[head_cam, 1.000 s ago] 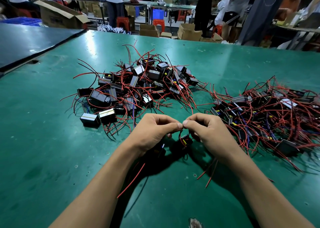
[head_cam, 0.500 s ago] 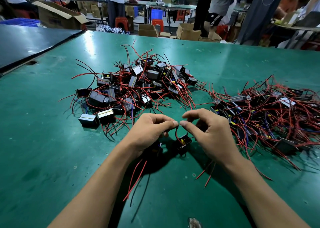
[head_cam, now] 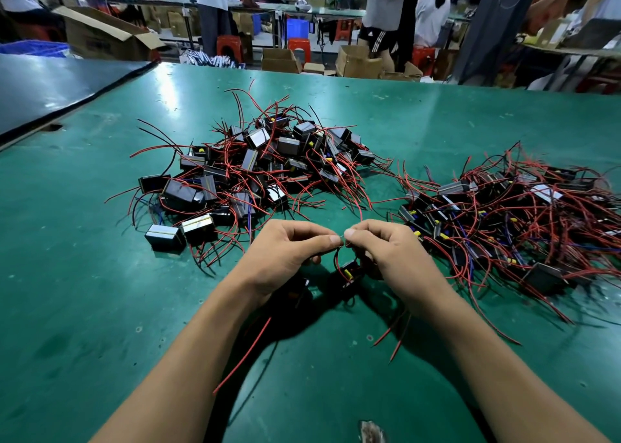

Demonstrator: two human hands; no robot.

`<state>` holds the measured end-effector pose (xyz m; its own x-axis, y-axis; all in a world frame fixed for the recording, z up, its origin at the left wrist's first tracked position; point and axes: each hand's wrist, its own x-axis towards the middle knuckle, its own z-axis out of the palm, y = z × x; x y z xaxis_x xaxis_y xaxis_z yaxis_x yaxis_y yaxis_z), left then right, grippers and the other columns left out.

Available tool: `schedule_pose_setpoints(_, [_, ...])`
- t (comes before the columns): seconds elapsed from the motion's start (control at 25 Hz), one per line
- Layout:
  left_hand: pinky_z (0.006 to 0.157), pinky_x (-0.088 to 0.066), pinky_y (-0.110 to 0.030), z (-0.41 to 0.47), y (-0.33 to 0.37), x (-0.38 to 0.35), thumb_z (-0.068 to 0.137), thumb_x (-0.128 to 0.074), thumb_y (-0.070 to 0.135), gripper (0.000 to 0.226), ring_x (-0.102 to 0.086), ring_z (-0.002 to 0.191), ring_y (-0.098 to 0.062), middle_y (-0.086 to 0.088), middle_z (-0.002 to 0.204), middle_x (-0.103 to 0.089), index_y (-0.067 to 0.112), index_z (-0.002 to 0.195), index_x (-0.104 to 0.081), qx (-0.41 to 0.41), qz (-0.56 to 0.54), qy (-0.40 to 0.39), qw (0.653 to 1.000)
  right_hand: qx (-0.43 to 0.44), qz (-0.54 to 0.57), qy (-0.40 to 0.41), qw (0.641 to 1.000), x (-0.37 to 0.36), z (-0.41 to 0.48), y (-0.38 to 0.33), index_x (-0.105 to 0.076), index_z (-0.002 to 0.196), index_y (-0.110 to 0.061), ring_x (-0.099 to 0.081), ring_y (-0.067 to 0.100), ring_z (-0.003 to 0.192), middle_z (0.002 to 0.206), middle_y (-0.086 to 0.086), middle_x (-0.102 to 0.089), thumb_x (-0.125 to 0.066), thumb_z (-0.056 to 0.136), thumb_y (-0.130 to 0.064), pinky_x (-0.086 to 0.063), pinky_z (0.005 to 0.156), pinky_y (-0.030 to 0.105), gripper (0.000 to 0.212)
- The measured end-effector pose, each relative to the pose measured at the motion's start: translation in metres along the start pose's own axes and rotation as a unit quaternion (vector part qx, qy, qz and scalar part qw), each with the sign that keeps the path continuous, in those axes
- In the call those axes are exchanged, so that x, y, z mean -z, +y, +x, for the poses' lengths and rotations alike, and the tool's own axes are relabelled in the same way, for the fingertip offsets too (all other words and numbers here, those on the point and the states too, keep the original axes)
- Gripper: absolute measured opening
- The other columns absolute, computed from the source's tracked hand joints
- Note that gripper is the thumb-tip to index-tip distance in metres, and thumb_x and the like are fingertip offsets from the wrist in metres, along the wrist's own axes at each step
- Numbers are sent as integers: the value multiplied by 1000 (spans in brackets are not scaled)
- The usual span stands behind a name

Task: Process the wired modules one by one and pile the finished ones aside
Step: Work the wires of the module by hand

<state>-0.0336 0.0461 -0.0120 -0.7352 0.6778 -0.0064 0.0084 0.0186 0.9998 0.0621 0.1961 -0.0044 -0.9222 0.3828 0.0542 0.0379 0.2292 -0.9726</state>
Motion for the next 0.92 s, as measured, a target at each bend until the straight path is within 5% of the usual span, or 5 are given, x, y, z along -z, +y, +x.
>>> schedule_pose_setpoints(0.12, [55,-40,-18,0,0,0,83,-75,17,12,-49,53,-6,8,56,-61,5,87,-77,7,-9,3,1000,10,15,-2,1000,3,-1,1,-68,74,-17,-37,3,44,51,-13,-49,-66,95,-19,-30,45,13,21])
schedule_pose_setpoints(0.4, [51,-34,-23,1,-2,1,82,-75,19,9,-47,53,-11,-1,60,-57,11,81,-78,42,-9,4,999,311,-226,50,922,14,2,12,-77,92,-11,-62,5,72,85,-5,-70,-80,84,-12,-46,63,18,8])
schedule_pose_setpoints(0.68, [56,-31,-28,-1,2,3,58,-81,39,37,-45,56,-18,-8,65,-54,10,81,-77,56,-56,-40,996,350,-318,73,878,16,3,16,-71,95,-11,-59,17,73,87,-3,-65,-65,96,-27,-51,64,38,16])
schedule_pose_setpoints(0.92, [53,-43,-19,-1,1,2,68,-77,27,23,-50,56,-12,-3,63,-59,9,83,-77,48,-88,-36,994,278,-212,59,935,13,0,11,-75,90,-20,-57,5,64,79,-16,-68,-77,87,-18,-43,61,18,5])
